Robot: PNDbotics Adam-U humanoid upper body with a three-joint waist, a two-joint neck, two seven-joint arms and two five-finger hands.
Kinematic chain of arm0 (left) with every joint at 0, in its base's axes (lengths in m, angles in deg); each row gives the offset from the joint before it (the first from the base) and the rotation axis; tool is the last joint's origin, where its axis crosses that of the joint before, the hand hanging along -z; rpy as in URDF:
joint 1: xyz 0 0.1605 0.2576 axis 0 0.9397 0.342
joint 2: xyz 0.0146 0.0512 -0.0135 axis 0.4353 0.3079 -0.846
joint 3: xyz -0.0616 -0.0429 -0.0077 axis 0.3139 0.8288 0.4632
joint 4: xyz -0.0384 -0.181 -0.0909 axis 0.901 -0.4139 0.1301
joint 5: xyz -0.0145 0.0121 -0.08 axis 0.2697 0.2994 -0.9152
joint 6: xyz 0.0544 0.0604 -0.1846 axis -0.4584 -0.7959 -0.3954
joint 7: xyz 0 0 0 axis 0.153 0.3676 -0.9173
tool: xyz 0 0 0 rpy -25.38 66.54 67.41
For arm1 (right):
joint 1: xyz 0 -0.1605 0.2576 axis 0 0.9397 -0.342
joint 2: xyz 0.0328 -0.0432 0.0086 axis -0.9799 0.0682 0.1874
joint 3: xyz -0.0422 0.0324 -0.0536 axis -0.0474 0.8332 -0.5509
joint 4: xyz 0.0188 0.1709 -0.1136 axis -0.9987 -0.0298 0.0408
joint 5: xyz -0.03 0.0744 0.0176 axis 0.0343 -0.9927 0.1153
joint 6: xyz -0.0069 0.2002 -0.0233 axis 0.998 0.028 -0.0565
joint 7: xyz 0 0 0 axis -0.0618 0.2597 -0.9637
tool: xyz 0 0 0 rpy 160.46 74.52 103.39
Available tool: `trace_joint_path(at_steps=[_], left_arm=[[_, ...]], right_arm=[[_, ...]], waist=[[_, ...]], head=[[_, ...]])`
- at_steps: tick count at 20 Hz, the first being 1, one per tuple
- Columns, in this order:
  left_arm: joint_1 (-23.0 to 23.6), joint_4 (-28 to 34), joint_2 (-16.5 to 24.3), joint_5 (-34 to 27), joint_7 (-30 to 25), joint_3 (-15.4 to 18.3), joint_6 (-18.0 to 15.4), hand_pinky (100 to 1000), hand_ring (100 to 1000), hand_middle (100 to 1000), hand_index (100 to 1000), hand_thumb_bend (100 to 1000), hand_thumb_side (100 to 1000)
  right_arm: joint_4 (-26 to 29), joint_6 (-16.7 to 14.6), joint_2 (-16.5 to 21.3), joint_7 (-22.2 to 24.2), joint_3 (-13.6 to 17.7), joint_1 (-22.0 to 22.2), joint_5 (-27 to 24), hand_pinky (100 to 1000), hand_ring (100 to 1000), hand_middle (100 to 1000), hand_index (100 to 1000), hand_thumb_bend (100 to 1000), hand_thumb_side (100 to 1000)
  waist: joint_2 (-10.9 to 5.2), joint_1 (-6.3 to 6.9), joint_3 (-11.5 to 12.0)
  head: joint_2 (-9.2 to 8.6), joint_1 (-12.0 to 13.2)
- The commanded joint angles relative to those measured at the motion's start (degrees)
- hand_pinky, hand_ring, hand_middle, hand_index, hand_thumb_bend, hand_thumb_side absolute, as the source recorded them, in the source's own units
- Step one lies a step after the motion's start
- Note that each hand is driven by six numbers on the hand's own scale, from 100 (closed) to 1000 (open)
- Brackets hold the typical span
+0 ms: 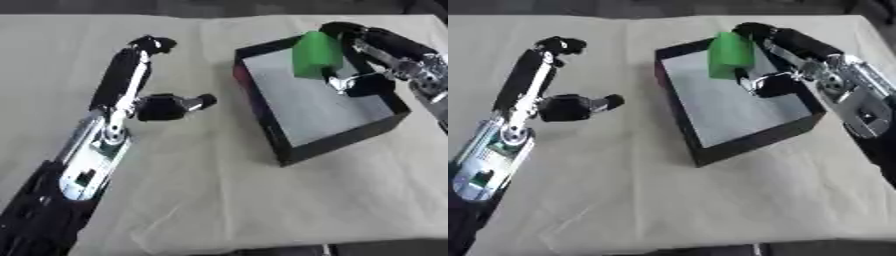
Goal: Pick up the objects with one hand, pass them to the other hand, and then place them into the box on the other side of the table.
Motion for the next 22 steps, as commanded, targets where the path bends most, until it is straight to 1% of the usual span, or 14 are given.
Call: trace_joint_path(at_steps=[1,2,5,8,9,12,13,14,15,17,19,20,21,22], left_arm=[[-0.8,0.6,0.2,-0.1,0.0,0.0,-0.2,734,802,699,819,842,471],[-0.8,0.6,0.2,0.0,0.0,-0.1,-0.2,734,802,699,819,842,471],[-0.9,0.6,0.2,0.0,-0.1,-0.1,-0.3,734,802,699,819,850,473],[-0.9,0.6,0.3,0.0,0.0,-0.1,-0.3,734,802,699,818,850,472],[-0.9,0.5,0.3,0.0,0.1,-0.1,-0.3,734,802,699,818,850,472],[-1.0,0.5,0.2,-0.1,0.2,-0.1,-0.3,734,802,698,817,851,471],[-1.0,0.5,0.2,-0.1,0.2,-0.1,-0.3,734,802,698,818,851,471],[-1.0,0.4,0.2,-0.1,0.2,-0.1,-0.3,734,802,699,818,851,470],[-1.0,0.4,0.2,-0.1,0.2,-0.1,-0.3,734,802,699,818,851,470],[-1.0,0.3,0.2,0.0,0.2,-0.2,-0.3,734,802,699,817,852,469],[-1.0,0.3,0.2,0.0,0.2,-0.2,-0.3,734,802,698,817,853,469],[-1.0,0.3,0.2,0.0,0.2,-0.2,-0.3,734,802,698,817,854,469],[-1.1,0.3,0.2,0.0,0.2,-0.2,-0.4,734,802,698,817,854,469],[-1.1,0.3,0.2,0.0,0.3,-0.2,-0.4,734,802,697,816,855,470]], right_arm=[[0.2,-0.1,1.2,0.1,0.6,-1.0,0.0,1000,1000,1000,1000,100,371],[0.3,-0.8,1.1,0.2,0.5,-0.9,-0.5,1000,1000,1000,1000,100,234],[0.4,-4.5,1.2,0.8,0.4,-0.9,-0.9,1000,1000,1000,1000,100,563],[0.2,-7.5,1.3,0.5,0.9,-1.1,1.5,1000,1000,1000,1000,100,615],[0.0,-8.2,1.3,0.3,1.0,-1.1,2.3,1000,1000,1000,1000,100,544],[-0.8,-9.0,1.2,0.5,1.0,-1.1,3.8,1000,1000,1000,1000,100,100],[-1.1,-9.0,1.2,0.8,1.0,-1.1,4.2,1000,1000,1000,1000,130,133],[-1.3,-8.9,1.2,0.9,1.1,-1.1,4.6,1000,1000,1000,1000,238,391],[-1.7,-8.0,1.2,0.7,1.4,-1.1,5.0,1000,1000,1000,1000,116,614],[-1.8,-5.6,1.1,-0.7,1.7,-1.3,5.7,1000,1000,1000,1000,100,527],[-1.4,-4.3,1.1,-2.1,1.5,-1.3,5.9,1000,1000,1000,1000,100,532],[-1.2,-4.1,1.2,-2.5,1.4,-1.3,5.9,1000,1000,1000,1000,100,582],[-1.0,-4.1,1.2,-2.5,1.2,-1.2,5.8,1000,1000,1000,1000,171,578],[-0.9,-4.6,1.1,-2.4,0.9,-1.2,5.6,1000,1000,1000,1000,222,270]], waist=[[-2.04,0.58,0.0],[-2.04,0.57,0.0],[-2.00,0.55,0.0],[-1.95,0.55,0.0],[-1.94,0.55,0.0],[-1.97,0.56,0.0],[-1.98,0.56,0.0],[-2.00,0.55,0.0],[-2.01,0.56,-0.1],[-2.03,0.58,-0.1],[-2.02,0.58,-0.1],[-2.01,0.58,-0.1],[-1.99,0.59,-0.1],[-1.98,0.60,-0.1]], head=[[0.31,0.1],[0.31,0.0],[0.31,0.1],[0.31,0.0],[0.31,0.1],[0.31,0.1],[0.31,0.1],[0.31,0.1],[0.31,0.2],[0.31,0.3],[0.31,0.2],[0.31,0.2],[0.31,0.2],[0.31,0.2]])
